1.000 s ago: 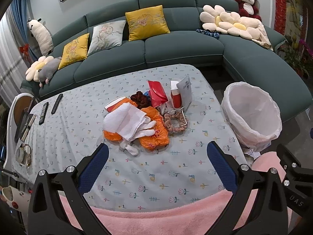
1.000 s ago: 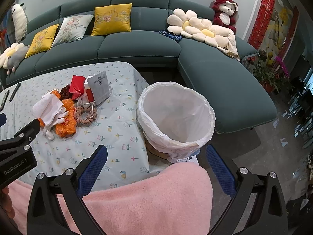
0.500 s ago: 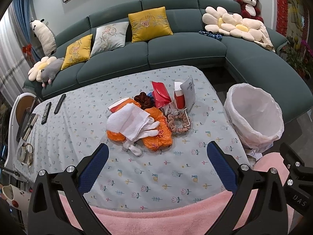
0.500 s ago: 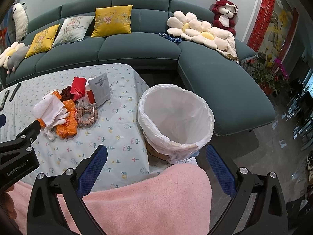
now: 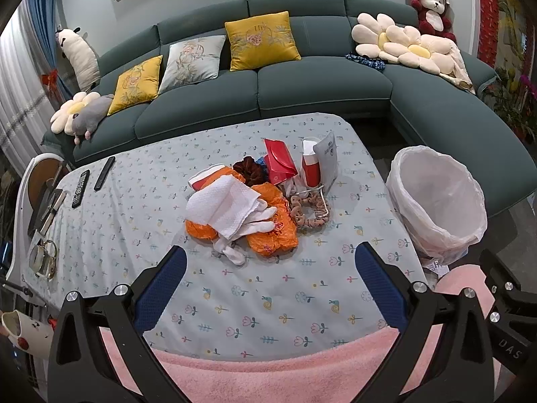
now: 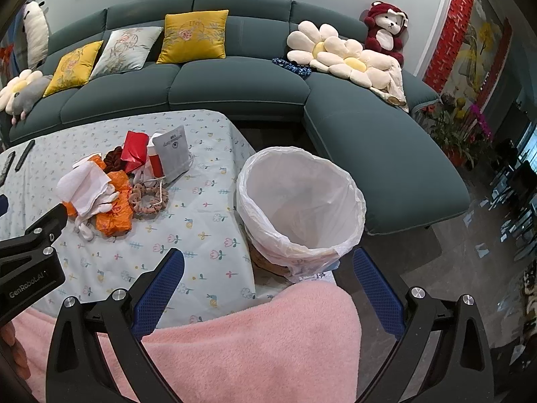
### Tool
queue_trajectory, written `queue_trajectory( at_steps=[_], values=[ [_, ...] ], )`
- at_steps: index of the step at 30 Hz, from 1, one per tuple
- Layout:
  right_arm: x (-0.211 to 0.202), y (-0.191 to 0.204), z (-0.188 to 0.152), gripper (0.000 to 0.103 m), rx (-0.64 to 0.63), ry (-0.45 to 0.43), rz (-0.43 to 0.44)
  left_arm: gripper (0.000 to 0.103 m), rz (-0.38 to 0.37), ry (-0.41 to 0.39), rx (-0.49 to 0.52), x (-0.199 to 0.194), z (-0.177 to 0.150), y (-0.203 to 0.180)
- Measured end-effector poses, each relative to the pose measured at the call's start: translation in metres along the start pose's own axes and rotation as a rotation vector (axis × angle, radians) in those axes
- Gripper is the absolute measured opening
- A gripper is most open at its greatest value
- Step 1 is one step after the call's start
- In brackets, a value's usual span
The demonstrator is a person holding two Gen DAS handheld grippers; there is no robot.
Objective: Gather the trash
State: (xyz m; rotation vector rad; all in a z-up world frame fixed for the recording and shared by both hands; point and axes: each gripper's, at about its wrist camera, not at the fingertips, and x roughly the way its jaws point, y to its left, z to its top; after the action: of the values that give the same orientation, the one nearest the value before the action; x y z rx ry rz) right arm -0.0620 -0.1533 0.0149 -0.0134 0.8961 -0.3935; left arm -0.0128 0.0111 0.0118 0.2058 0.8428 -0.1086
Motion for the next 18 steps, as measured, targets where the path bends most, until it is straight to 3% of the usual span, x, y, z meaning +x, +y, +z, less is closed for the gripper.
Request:
queue_trajectory(
  at_steps=[18],
  values=[
    [-0.0023,0.0006,0.0001,0.096,0.001,-0.005,-0.002,0.096,-0.037,0.002,0.012,-0.0011,0.0007,-0.0011]
  ],
)
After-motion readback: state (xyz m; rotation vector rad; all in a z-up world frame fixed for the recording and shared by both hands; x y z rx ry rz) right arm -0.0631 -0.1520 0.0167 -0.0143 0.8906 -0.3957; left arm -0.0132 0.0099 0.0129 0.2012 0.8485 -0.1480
